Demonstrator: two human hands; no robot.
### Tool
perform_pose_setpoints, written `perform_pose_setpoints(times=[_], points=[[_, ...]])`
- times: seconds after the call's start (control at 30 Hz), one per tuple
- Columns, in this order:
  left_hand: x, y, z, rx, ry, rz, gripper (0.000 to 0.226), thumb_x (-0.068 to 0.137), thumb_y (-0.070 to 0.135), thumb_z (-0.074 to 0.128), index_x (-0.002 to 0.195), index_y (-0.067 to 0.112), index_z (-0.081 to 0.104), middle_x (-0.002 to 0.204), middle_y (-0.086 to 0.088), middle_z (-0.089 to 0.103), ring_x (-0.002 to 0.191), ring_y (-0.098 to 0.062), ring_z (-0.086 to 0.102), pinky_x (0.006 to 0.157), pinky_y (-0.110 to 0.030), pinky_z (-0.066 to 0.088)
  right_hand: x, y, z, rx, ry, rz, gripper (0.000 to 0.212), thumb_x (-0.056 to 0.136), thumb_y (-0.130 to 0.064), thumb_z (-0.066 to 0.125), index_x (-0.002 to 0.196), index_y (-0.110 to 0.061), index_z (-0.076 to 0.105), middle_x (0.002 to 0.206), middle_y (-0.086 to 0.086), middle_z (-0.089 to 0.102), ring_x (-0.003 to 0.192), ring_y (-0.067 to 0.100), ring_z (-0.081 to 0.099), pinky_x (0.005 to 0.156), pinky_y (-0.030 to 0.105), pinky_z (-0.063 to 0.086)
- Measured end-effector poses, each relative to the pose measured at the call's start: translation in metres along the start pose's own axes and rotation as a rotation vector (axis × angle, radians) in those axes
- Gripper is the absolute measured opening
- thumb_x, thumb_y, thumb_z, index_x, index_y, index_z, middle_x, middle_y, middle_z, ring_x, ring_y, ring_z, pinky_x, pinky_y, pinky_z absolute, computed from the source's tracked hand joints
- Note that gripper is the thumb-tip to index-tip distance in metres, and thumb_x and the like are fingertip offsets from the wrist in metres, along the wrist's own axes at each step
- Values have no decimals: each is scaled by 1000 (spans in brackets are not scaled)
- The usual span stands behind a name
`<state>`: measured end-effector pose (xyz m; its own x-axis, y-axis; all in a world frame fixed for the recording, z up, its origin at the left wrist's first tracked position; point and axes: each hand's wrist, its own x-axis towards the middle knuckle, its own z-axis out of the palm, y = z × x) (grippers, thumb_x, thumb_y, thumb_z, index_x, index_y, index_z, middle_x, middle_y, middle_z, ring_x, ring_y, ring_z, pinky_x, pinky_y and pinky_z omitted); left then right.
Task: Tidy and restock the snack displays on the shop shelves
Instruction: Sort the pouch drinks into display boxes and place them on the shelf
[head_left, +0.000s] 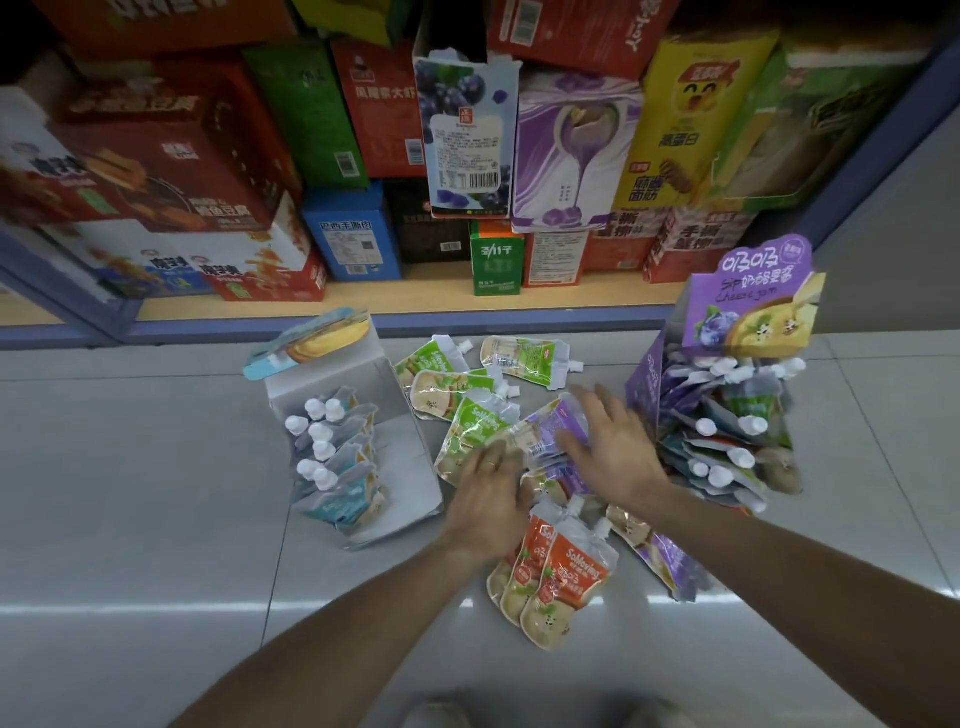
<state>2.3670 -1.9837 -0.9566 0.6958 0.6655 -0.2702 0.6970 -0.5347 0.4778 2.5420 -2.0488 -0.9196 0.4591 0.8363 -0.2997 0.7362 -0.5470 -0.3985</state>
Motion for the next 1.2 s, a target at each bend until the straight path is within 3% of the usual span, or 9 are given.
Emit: perform_pose_setpoints(times=[0.13,0.3,0.4,0.53,0.67,0.8,0.9,1.07,1.2], points=[[5,-1,-17,-43,90,-31,41,92,12,45,129,16,63,129,-6,63,122,-27,56,102,-40,47,26,-12,-5,-278,-144,17,48,97,-61,46,118,-23,65,128,10,53,120,37,53,99,42,45],[57,-10,-45,373,94,-62,91,89,2,66,161,3,10,170,-20,7,158,-37,1,127,-41,12,50,-46,-9,-559,47,8,52,89,-59,58,122,-18,64,131,8,55,125,34,40,100,45,36],[84,-10,-60,459,-76,-187,111,90,25,71,159,-1,-11,167,-25,7,157,-42,-1,128,-48,6,73,-55,3,-242,-53,-28,65,85,-49,72,133,-12,49,132,12,57,123,34,49,100,41,44],[97,-13,-64,543,-163,-225,98,85,41,74,156,-1,22,150,-23,31,141,-40,28,122,-47,24,89,-52,20,55,-159,34,83,77,-29,84,143,-11,36,131,13,55,120,36,52,97,45,51],[93,-17,-66,352,-148,-162,76,88,44,75,143,7,38,143,-21,41,133,-38,42,106,-44,42,93,-37,18,153,-165,31,67,72,-32,87,133,-19,60,115,8,58,113,30,58,99,36,49],[77,-3,-71,163,25,-43,45,99,31,65,130,8,43,125,-17,62,114,-38,62,86,-42,47,82,-29,-15,590,-158,5,40,75,-10,87,110,-16,70,88,-3,64,85,20,64,75,29,58],[54,11,-82,-83,100,29,41,100,30,64,128,9,44,120,-14,65,109,-33,63,83,-39,46,68,-28,-56,734,-267,-98,35,78,-4,83,107,-13,67,102,11,71,90,26,69,77,38,61],[-9,23,-105,-426,195,97,46,100,40,63,137,16,46,126,-1,67,110,-10,62,87,-23,47,38,-49,-101,532,-497,-360,47,81,-24,84,123,-26,62,115,-5,71,107,11,67,88,24,55],[-59,6,-104,-582,383,-12,42,92,49,72,123,25,56,112,11,70,103,-4,66,86,-40,56,18,-93,-97,238,-424,-460,56,78,-61,77,124,-36,59,124,-9,62,114,12,59,93,43,55]])
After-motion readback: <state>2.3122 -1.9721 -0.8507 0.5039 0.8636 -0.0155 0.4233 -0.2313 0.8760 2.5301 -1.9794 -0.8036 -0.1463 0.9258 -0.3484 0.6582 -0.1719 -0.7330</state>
